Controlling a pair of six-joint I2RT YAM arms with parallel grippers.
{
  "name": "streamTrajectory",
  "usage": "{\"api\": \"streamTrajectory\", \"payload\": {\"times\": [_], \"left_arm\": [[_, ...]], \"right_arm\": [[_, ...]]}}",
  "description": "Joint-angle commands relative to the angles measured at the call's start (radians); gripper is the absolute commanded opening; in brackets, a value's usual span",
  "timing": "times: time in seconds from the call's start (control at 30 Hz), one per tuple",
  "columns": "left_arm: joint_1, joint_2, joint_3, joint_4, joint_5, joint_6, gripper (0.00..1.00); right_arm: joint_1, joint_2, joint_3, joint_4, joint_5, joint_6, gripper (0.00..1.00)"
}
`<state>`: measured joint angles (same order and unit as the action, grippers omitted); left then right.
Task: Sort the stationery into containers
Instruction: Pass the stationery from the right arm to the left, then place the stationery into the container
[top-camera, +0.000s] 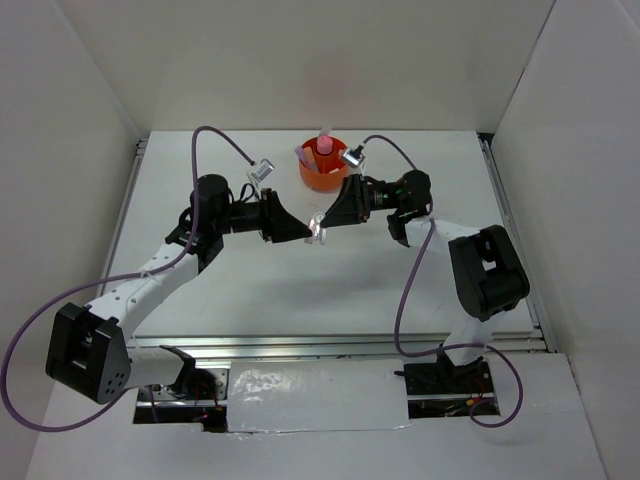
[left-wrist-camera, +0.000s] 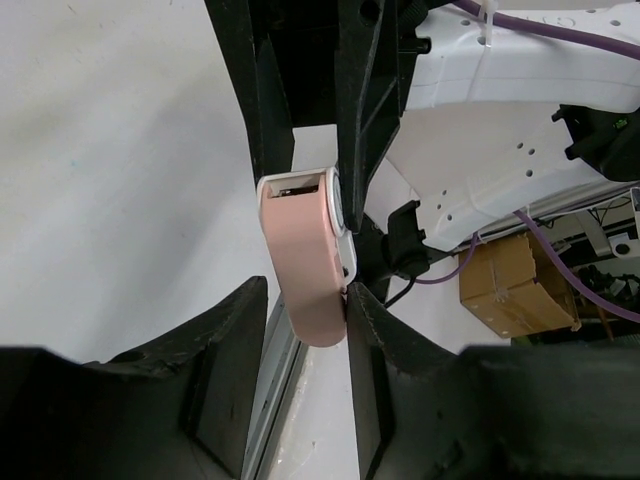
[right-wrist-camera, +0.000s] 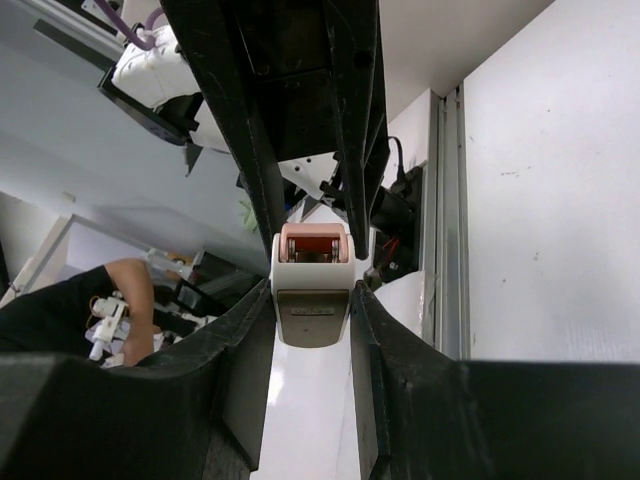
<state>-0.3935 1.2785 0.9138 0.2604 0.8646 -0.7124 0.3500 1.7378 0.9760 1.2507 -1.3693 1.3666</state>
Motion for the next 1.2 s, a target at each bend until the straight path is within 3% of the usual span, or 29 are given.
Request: {"api": "streamTrajectory", "payload": {"times": [0.0, 0.37, 0.4, 0.47, 0.53, 0.63, 0.73, 0.77, 0.83, 0.87, 0.9, 0.97, 1.17], "left_arm": [[-0.008, -0.015, 0.034, 0.055, 0.011, -0.007, 0.49], [-0.015, 0.007, 0.028, 0.108, 0.045, -0.05, 0.39], [-0.016, 0.008, 0.033, 0.099, 0.036, -0.044, 0.37], [-0.019, 0.015, 0.048, 0.07, 0.039, -0.018, 0.2], [-0.021, 0.018, 0.065, 0.021, 0.018, 0.016, 0.04], [-0.022, 0.015, 0.104, -0.085, -0.042, 0.095, 0.0], [-0.021, 0.012, 0.158, -0.192, -0.137, 0.22, 0.0], [-0.021, 0.01, 0.169, -0.257, -0.163, 0.25, 0.0], [-0.025, 0.012, 0.207, -0.34, -0.243, 0.353, 0.0], [-0.03, 0.018, 0.226, -0.372, -0.277, 0.388, 0.0], [-0.037, 0.022, 0.259, -0.43, -0.312, 0.453, 0.0], [-0.059, 0.05, 0.298, -0.492, -0.424, 0.548, 0.0], [-0.106, 0.252, 0.54, -0.598, -0.682, 0.783, 0.0]], "right_arm": [[0.014, -0.044, 0.018, 0.079, -0.002, -0.012, 0.0], [0.026, -0.04, 0.018, 0.078, -0.004, -0.02, 0.0], [0.026, -0.04, 0.018, 0.076, -0.004, -0.021, 0.0], [0.027, -0.04, 0.016, 0.064, -0.005, -0.027, 0.01], [0.026, -0.046, 0.013, 0.04, -0.002, -0.046, 0.18], [0.0, -0.078, 0.001, -0.043, 0.012, -0.119, 0.43], [-0.048, -0.113, -0.008, -0.238, 0.032, -0.22, 0.47], [-0.071, -0.147, -0.002, -0.32, 0.044, -0.339, 0.47], [-0.137, -0.188, 0.027, -0.711, 0.082, -0.539, 0.47], [-0.16, -0.226, 0.102, -0.919, 0.179, -0.837, 0.47], [-0.189, -0.236, 0.154, -1.317, 0.243, -0.998, 0.47], [-0.206, -0.26, 0.257, -1.605, 0.457, -1.256, 0.48], [-0.336, -0.412, 0.159, -1.715, 0.588, -1.412, 0.6]]}}
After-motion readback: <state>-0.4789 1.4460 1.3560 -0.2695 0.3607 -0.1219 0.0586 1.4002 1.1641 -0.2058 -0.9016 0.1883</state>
